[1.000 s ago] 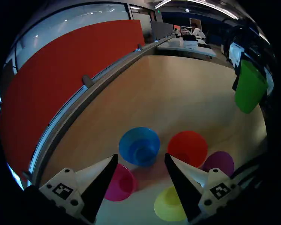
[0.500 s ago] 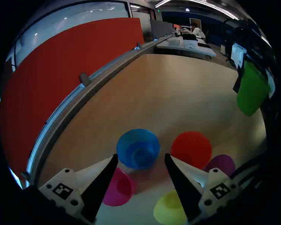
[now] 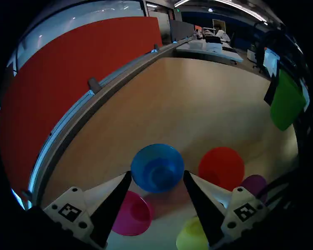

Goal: Pour water

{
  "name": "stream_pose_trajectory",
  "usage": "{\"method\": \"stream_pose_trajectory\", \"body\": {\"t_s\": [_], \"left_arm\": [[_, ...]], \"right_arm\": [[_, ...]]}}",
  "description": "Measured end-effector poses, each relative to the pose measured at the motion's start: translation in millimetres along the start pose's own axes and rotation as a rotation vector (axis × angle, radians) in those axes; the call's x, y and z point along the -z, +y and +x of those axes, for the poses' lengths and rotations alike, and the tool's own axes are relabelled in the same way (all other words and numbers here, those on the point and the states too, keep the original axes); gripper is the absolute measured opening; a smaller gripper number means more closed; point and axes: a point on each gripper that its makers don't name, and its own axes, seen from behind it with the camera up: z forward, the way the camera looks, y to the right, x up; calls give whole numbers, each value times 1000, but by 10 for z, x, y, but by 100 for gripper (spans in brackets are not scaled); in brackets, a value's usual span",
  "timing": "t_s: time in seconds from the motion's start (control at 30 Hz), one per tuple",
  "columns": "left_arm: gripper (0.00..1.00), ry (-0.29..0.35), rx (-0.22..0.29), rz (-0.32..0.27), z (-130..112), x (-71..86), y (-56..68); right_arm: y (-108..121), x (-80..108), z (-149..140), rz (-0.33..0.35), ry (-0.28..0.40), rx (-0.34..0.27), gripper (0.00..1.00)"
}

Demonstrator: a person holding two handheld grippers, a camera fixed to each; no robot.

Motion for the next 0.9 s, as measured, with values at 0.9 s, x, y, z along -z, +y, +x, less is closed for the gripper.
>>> {"method": "stream_pose_trajectory", "body": {"t_s": [0.9], "left_arm": [[89,-6,16,-5,2,-175,-4]], "right_arm": [[51,-4,-59,-5,-2,-7,91]]}}
